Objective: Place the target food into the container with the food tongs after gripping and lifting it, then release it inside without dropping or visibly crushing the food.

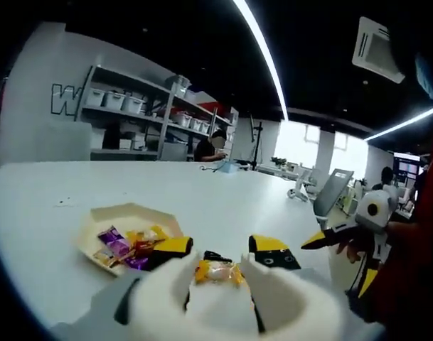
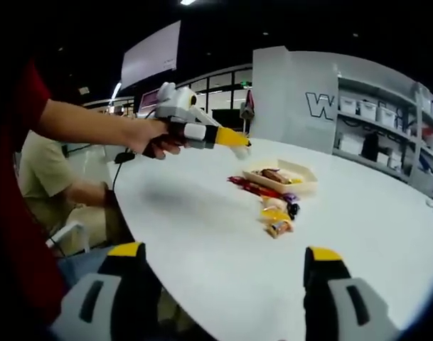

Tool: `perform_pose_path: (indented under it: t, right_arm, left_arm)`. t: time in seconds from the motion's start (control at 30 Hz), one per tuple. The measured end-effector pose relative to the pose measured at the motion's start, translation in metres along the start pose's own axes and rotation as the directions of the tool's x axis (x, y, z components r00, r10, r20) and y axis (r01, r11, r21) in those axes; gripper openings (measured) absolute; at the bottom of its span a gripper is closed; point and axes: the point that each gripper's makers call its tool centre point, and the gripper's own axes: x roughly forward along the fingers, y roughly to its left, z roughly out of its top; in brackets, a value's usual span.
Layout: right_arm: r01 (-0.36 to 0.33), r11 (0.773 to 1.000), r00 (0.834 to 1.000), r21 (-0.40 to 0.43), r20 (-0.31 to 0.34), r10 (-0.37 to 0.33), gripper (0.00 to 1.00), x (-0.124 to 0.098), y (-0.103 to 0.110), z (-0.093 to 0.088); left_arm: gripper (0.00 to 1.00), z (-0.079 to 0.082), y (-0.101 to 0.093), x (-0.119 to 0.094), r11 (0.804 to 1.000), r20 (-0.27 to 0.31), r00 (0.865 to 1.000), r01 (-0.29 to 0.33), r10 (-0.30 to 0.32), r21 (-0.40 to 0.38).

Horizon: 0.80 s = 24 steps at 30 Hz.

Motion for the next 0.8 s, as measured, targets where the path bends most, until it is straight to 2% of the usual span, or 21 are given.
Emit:
perform_pose_path:
  t: [0.17, 0.27, 0.53, 0.8]
  right_arm:
    - [0.003, 1.0, 1.0, -0.011, 0.016, -0.002, 0.88, 0.005, 0.002, 0.005]
    - [0.007, 0.999, 0.999, -0.044, 0.033, -0.005, 0.83, 0.009, 0.003, 0.009]
    - [0.001, 0.998, 0.999, -0.057, 0.051, 0.001, 0.82, 0.015, 0.009, 0.015]
    - [0.016, 0.998, 0.996, -0.053, 0.092, -0.011, 0.71, 0.015, 0.009, 0.024]
  left_arm:
    - [0.3, -0.004, -0.006, -0.005, 1.0, 0.003, 1.0, 0.009, -0.009, -0.012]
    - [0.3, -0.01, -0.012, -0.008, 1.0, -0.011, 1.0, 0.023, -0.023, 0.004]
    - [0.3, -0.022, -0.032, -0.015, 0.998, -0.019, 0.998, 0.06, -0.061, -0.023]
    - [0.3, -0.024, -0.044, -0.017, 0.996, -0.02, 0.996, 0.083, -0.083, -0.029]
